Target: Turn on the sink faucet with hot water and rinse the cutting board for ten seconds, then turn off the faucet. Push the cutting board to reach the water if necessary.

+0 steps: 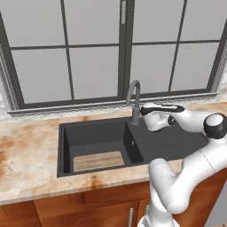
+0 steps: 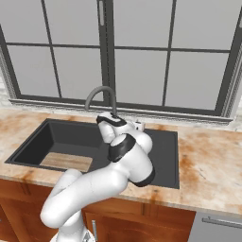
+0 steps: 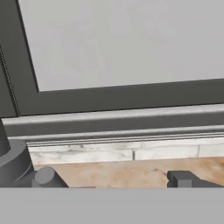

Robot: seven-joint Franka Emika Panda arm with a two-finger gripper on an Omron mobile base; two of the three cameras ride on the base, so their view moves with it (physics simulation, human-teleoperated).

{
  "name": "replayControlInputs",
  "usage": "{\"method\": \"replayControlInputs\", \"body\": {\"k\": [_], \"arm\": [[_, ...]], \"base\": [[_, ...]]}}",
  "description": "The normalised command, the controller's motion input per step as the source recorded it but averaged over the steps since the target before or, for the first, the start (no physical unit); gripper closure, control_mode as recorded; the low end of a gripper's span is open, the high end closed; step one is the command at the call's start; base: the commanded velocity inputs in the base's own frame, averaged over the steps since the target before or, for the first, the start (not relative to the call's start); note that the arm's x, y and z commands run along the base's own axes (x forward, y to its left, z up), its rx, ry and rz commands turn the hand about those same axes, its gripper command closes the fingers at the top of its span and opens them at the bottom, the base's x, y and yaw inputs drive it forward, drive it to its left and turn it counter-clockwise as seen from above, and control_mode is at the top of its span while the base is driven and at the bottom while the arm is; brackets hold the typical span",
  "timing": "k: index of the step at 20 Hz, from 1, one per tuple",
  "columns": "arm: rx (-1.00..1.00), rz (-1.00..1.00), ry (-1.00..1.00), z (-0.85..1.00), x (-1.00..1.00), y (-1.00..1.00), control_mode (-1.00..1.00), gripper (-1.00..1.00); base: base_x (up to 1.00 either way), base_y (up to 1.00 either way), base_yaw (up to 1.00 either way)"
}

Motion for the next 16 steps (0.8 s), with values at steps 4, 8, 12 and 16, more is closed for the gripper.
{"method": "replayControlInputs", "body": {"k": [4, 8, 12, 16], "arm": [[0.0, 0.0, 0.0, 0.0, -0.09, -0.28, -1.0, -1.0], [0.01, 0.0, 0.0, 0.0, -0.07, -0.32, -1.0, -1.0], [0.02, 0.0, 0.0, 0.0, 0.0, -0.36, -1.0, -1.0], [0.02, 0.0, 0.0, 0.0, 0.0, -0.39, -1.0, -1.0]], "base": [[0.0, 0.0, 0.0], [0.0, 0.0, 0.0], [0.0, 0.0, 0.0], [0.0, 0.0, 0.0]]}}
